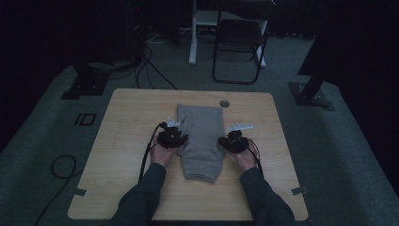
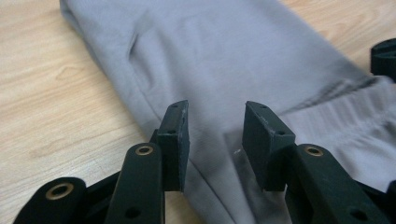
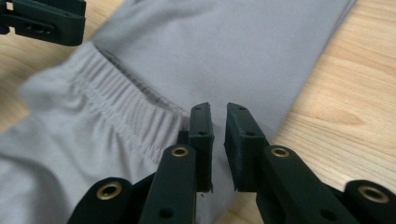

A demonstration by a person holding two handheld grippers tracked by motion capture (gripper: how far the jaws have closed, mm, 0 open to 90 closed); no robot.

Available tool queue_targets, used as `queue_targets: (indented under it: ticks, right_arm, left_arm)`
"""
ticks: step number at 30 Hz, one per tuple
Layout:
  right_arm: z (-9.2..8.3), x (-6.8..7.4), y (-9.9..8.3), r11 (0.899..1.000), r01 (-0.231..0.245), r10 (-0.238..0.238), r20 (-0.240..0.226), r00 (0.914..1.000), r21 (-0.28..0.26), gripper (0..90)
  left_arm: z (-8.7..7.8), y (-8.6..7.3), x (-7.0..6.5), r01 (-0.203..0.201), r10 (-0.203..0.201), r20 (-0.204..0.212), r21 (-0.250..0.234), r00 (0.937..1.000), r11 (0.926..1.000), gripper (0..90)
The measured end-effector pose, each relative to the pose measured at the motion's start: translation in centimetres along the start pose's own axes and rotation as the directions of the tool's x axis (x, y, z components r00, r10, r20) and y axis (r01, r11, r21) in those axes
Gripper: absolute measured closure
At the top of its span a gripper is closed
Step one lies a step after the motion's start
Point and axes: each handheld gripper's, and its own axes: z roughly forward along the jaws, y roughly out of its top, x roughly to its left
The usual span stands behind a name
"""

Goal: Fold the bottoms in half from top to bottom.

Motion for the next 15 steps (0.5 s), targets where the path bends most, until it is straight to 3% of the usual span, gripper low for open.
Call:
queue_targets:
  ticks: [5,10,15]
  right_arm:
    - [1.2,-0.1,0.1,0.999,0.004,-0.006,0.041,0.9991,0.032,83.9]
    - [2.1,-0.3,-0.3,0.997,0.011,-0.017,0.074,0.9971,0.075,84.0]
    - [2.3,-0.3,-0.3,0.998,0.009,-0.014,0.063,0.9979,0.068,81.7]
  left_arm:
    - [1.2,-0.5,0.1,-0.016,0.016,-0.015,0.045,0.9998,0.9989,64.1]
    - [1.4,-0.6,0.3,-0.023,0.025,-0.033,0.053,0.9991,0.9983,64.1]
    - [1.5,-0.9,0.1,-0.031,0.034,-0.046,0.053,0.9984,0.9981,64.1]
